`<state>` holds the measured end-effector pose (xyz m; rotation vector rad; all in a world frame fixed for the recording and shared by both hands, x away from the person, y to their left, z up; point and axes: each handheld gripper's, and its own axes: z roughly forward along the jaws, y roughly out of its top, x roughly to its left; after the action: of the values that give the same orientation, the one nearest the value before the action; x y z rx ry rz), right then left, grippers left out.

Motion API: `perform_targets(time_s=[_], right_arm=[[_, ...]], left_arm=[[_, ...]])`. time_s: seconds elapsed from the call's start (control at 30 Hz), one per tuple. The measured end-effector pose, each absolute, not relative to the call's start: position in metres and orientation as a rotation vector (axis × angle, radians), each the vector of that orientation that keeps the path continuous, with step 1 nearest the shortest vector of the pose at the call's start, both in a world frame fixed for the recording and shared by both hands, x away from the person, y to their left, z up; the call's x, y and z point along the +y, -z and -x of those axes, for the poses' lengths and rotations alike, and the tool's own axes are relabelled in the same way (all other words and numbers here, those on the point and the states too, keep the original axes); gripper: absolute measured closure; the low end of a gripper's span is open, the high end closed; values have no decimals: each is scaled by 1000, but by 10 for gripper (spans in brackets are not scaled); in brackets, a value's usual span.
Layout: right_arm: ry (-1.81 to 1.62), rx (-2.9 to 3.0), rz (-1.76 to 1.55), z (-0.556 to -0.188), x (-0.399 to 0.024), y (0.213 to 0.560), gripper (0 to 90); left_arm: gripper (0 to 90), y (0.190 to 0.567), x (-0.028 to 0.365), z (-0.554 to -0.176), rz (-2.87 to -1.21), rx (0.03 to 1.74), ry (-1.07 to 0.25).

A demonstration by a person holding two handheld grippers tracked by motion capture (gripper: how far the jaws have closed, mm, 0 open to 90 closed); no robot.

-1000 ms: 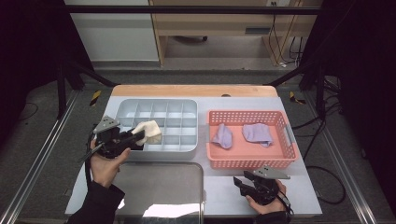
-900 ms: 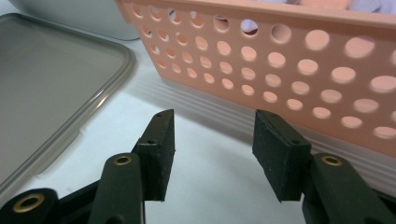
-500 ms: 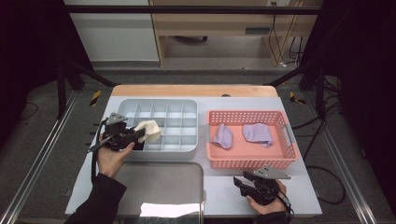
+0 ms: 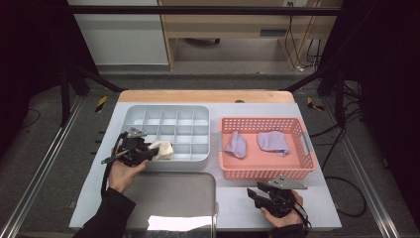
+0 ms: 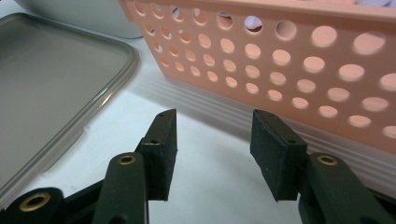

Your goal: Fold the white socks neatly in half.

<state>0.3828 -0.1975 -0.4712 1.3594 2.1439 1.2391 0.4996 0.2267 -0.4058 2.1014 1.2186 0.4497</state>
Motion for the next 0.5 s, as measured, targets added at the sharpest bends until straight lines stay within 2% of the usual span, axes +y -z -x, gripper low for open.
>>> perform_targets(time_s=[0.37, 0.5], right_arm=[[-1235, 2156, -1361, -383, -196, 472, 519], [-1234, 2163, -1354, -384, -195, 472, 520]], left_arm=[[704, 412, 215, -505, -2181, 1211, -435], [699, 420, 210, -510, -2203, 1232, -370]])
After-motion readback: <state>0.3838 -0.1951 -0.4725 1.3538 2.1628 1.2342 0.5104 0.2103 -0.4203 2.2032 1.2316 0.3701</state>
